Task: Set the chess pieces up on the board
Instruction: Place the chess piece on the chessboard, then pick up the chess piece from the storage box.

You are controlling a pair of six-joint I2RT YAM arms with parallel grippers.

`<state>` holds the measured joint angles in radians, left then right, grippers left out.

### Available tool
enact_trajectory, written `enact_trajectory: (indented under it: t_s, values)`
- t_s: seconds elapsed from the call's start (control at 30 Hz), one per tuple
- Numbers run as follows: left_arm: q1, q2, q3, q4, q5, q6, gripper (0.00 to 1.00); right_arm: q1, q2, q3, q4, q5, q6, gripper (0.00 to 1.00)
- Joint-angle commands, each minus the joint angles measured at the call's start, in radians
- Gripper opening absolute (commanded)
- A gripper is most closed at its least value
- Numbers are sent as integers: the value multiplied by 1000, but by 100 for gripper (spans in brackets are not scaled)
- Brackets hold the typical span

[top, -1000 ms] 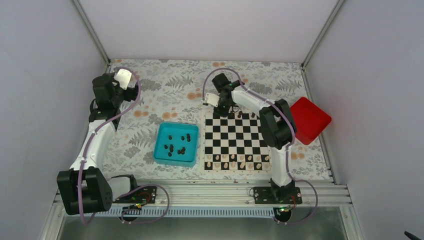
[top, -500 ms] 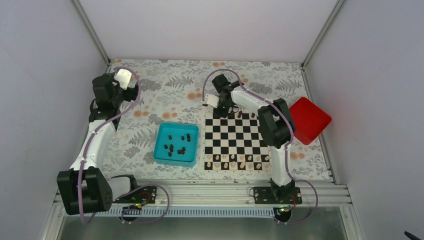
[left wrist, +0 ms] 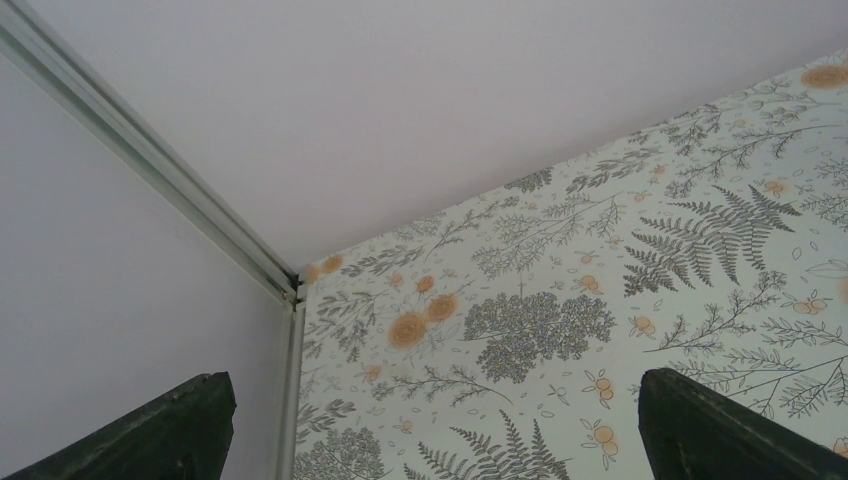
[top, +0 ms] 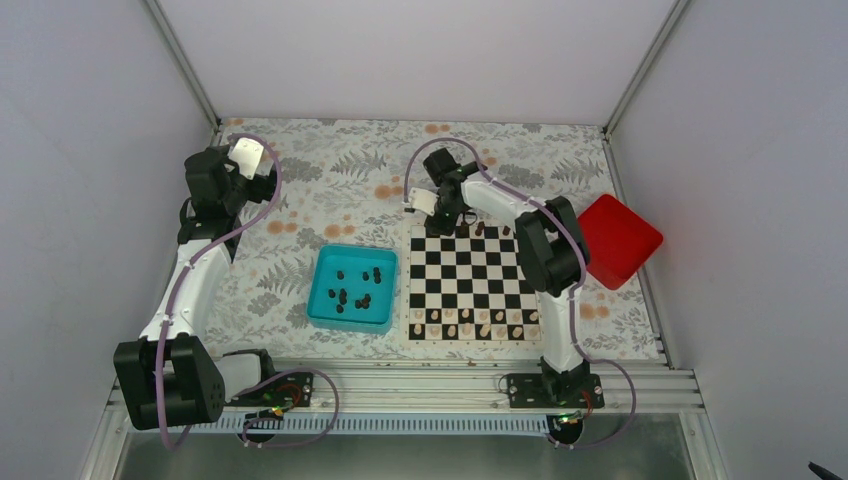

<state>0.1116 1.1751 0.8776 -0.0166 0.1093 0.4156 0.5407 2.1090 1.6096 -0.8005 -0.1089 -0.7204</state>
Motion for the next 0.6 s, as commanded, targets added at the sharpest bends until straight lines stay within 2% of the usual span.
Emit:
enact_trajectory:
  t_s: [0.0,0.17,0.4,0.57]
  values:
    - [6,-2,-6,15,16,12,100,-7,-56,62,-3,5,1,37]
    - [7,-2,-4,16,18,11,100,26,-89,146,-63,4,5,40]
    - [7,0,-3,17,18,10,100,236,-119,177,-103,-1,29,41]
    - [7,-3,-5,15,18,10,100,378,-75,214,-106,-23,46,40]
